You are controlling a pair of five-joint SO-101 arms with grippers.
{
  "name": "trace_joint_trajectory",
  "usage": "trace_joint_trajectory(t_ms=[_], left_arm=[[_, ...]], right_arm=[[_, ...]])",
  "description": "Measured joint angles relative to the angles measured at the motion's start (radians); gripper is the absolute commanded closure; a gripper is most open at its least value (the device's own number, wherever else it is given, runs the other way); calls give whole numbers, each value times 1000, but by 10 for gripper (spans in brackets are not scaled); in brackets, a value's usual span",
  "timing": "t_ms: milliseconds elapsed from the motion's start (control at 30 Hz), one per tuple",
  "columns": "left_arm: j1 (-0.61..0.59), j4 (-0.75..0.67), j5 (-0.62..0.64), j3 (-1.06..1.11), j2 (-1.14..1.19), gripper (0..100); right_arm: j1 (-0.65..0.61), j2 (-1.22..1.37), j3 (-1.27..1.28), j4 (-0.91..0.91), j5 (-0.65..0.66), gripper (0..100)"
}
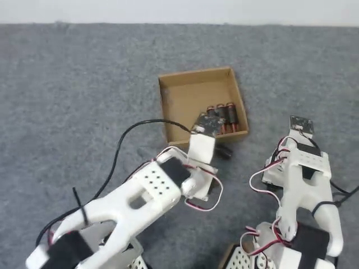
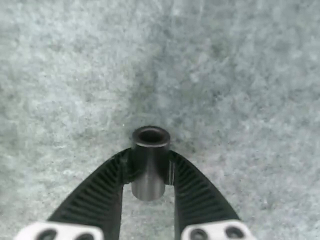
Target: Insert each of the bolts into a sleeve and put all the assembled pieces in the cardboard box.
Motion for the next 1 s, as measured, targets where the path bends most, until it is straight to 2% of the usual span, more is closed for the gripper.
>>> trace_joint_trajectory(t_ms=[233,600,1000], left_arm=[[0,-101,12,216,-61,988],[0,-186,12,307,-63,988],[-121,-354,12,382,-77,988]], right_arm=[[0,0,0,0,0,992],[0,0,0,0,0,992],[0,0,0,0,0,992]])
